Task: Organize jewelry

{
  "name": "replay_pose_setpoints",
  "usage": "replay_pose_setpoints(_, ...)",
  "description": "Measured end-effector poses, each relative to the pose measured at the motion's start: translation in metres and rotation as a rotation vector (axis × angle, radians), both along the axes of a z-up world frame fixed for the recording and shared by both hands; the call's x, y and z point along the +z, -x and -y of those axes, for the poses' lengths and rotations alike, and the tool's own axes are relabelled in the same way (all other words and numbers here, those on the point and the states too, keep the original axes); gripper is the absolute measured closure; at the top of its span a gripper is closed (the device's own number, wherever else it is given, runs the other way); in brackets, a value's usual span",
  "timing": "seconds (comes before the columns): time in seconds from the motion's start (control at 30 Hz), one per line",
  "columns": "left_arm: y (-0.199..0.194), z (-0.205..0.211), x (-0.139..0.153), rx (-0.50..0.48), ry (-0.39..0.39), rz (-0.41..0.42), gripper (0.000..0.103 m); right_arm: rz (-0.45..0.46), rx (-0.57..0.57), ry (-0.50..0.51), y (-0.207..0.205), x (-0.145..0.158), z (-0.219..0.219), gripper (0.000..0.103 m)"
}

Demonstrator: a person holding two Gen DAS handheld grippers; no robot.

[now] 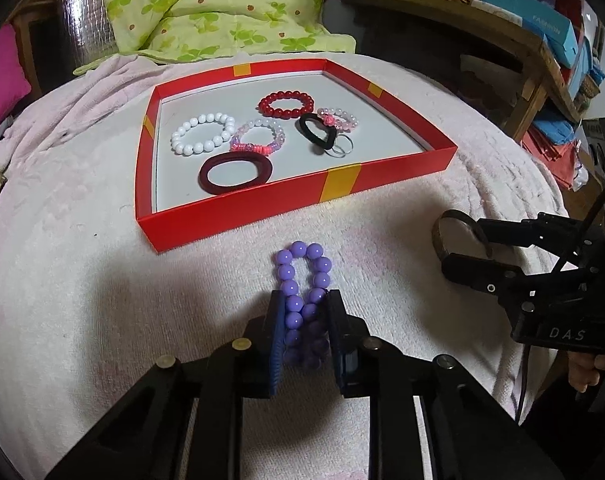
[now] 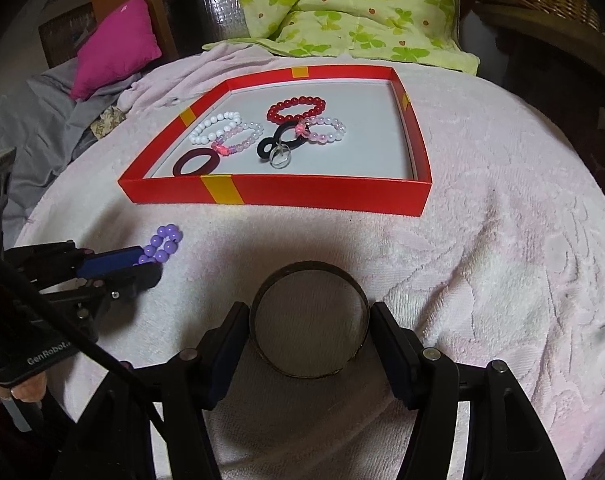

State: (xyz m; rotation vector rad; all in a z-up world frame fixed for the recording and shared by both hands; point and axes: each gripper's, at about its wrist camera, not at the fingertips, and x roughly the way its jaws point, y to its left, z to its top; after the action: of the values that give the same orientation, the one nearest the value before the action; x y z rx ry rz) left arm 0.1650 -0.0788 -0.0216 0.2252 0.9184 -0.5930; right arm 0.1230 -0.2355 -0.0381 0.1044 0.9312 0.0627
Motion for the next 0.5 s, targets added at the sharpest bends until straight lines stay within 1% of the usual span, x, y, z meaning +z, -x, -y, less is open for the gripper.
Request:
replay_pose_setpoints(0.23,0.0,-0.004,0.005,0.006,0.014,-0.005,0.081,0.009,-0.042,-0.029,-0.001,0.005,0.005,0.039)
replay_pose_setpoints(0.33,0.002,-0.006,0.011,0.009,0.021,0.008,0.081,0.01,-0.071,-0.04,-0.002,0.007,0.008,0.039)
replay_pose_setpoints(0.37,0.002,-0.007,0.013,0.009,0.024,0.013,0.085,0.011,-0.079,-0.045,-0.002,0.008,0.009,0.039)
replay_pose_setpoints(0.4,0.003,-0.007,0.015,0.005,0.029,0.011,0.097,0.013,-0.088,-0.049,-0.002,0.009,0.01,0.039)
replay_pose_setpoints(0.5,0.007,-0.009,0.02,-0.001,0.037,0.023,0.097,0.011,-0.113,-0.061,-0.003,0.011,0.012,0.039)
